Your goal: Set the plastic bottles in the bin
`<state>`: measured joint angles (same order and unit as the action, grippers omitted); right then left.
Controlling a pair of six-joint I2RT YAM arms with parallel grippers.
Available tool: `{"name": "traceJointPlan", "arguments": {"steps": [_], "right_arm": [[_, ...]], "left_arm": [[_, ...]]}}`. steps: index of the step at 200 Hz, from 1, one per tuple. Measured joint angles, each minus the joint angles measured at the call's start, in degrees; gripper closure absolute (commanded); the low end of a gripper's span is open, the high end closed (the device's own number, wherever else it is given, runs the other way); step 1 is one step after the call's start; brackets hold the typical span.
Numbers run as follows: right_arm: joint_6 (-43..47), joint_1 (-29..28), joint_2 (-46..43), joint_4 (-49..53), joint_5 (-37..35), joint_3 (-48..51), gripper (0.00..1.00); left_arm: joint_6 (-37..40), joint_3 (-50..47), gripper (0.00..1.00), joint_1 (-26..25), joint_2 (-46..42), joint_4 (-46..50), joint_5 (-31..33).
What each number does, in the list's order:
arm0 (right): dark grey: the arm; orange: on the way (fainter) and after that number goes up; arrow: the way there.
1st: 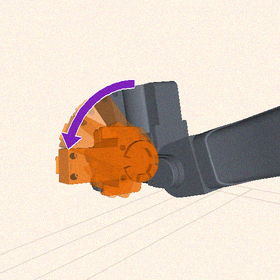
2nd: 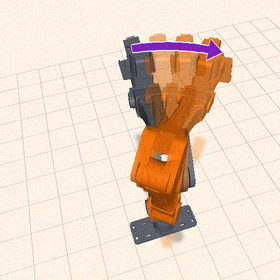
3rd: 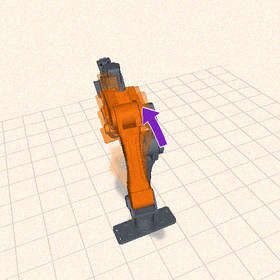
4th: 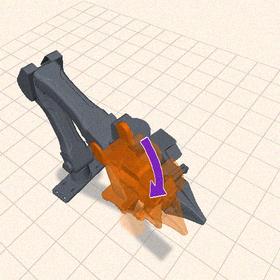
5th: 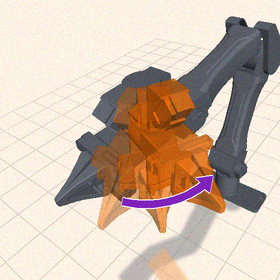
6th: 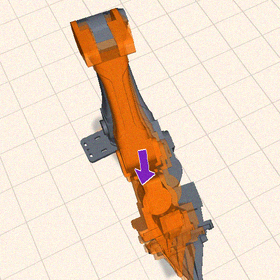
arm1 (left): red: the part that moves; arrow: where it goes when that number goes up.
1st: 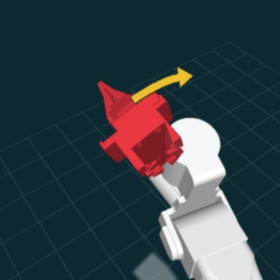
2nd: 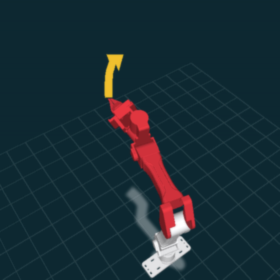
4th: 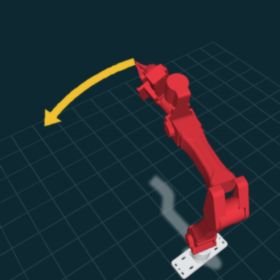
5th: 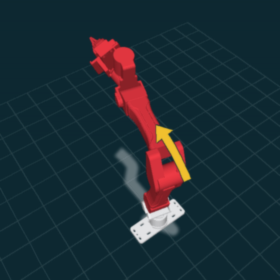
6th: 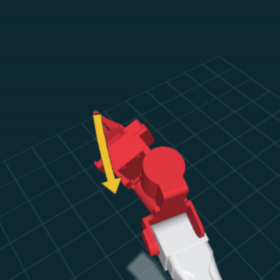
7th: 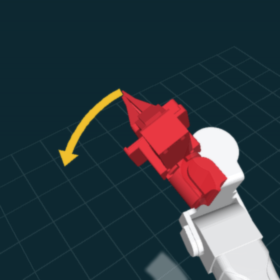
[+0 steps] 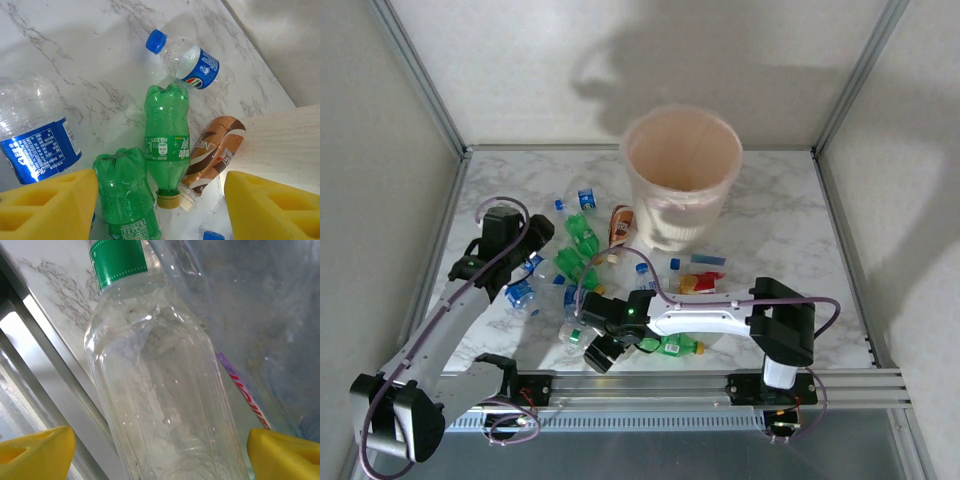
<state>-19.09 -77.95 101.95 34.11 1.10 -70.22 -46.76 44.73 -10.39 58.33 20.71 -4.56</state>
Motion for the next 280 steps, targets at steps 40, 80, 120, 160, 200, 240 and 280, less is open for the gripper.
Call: {"name": "traceJointPlan", "arguments": {"steps": [40,80,120,160,200,240,280], "right_arm": [[2.03,0.0,3.58,0.52,-1.53,-2.27,0.14],[3.43,0.0,6.12,1.36,-3.1,-3.08,0.3],[3.48,0.0,6.21,1.51,-4.96,-3.08,0.33],[3.54,0.0,5.81,2.4,-6.05,-4.0,0.43],[3.43,0.0,2.47,2.8,-6.01,-4.04,0.49],[2.95,0.0,-1.9,3.04,-6.32,-4.13,0.51],[1.79,0.02,-7.78,3.13,-11.26,-6.43,0.53]], "left_arm": [[-0.04,-2.4,0.34,0.0,0.5,-0.52,0.0],[-0.07,-3.37,0.34,0.0,0.92,-0.87,0.0],[-0.07,-3.39,0.35,0.0,1.2,-1.66,0.02],[0.0,-3.37,0.34,-0.07,1.79,-1.62,1.38],[0.0,-2.73,0.34,-0.07,2.71,-1.57,1.6],[0.02,-0.76,0.34,-0.07,3.17,-1.38,2.91],[0.13,1.95,0.34,-0.07,4.44,-0.9,3.54]]}}
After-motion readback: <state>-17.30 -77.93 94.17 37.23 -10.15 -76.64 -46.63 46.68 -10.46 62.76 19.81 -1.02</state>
